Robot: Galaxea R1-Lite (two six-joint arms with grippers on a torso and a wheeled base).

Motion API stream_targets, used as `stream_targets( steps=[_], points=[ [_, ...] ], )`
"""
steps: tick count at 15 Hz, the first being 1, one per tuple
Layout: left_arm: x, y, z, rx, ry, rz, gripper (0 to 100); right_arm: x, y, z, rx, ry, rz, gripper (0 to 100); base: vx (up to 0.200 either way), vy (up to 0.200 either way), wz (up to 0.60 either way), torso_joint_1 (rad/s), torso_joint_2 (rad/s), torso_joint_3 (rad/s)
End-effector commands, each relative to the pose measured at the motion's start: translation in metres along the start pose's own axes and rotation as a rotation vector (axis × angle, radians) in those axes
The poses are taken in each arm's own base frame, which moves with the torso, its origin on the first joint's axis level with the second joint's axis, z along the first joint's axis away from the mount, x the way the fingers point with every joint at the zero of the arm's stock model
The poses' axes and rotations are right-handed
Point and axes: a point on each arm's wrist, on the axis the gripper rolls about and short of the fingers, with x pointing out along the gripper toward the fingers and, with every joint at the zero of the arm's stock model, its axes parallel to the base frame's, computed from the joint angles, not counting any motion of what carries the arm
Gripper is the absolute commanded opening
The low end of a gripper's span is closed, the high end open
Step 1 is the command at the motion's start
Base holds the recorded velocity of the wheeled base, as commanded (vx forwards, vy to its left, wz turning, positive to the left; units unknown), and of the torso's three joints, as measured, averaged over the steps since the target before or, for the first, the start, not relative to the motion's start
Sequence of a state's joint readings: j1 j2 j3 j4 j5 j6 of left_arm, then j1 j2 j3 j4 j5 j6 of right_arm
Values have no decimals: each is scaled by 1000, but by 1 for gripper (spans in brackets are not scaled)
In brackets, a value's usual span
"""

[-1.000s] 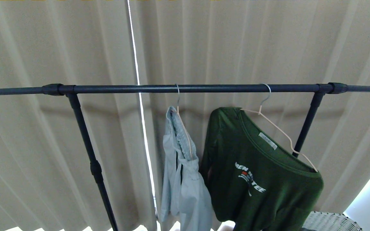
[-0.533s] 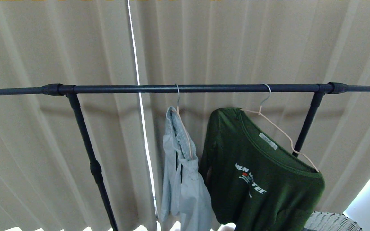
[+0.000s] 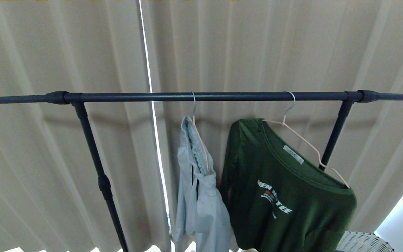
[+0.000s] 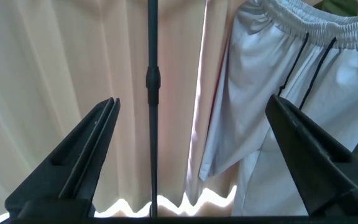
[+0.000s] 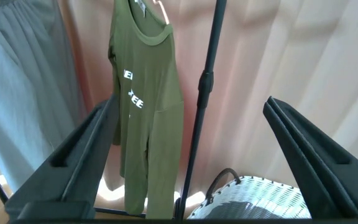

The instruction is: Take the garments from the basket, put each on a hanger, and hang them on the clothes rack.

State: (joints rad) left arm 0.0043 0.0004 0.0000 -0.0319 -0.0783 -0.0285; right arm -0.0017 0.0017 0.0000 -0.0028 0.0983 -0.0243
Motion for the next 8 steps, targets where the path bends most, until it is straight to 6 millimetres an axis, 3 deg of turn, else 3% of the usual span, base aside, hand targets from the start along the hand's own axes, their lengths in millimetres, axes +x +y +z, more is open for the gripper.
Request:
stream_targets(
  steps=[1,8],
  points=[
    [0,0,0,-1,-1,0,100,0,0,0,1,-2,-2,100,0,0,0,0,0,0],
    [0,0,0,-1,-1,0,100,0,0,0,6,-2,-15,100,0,0,0,0,0,0]
  ],
)
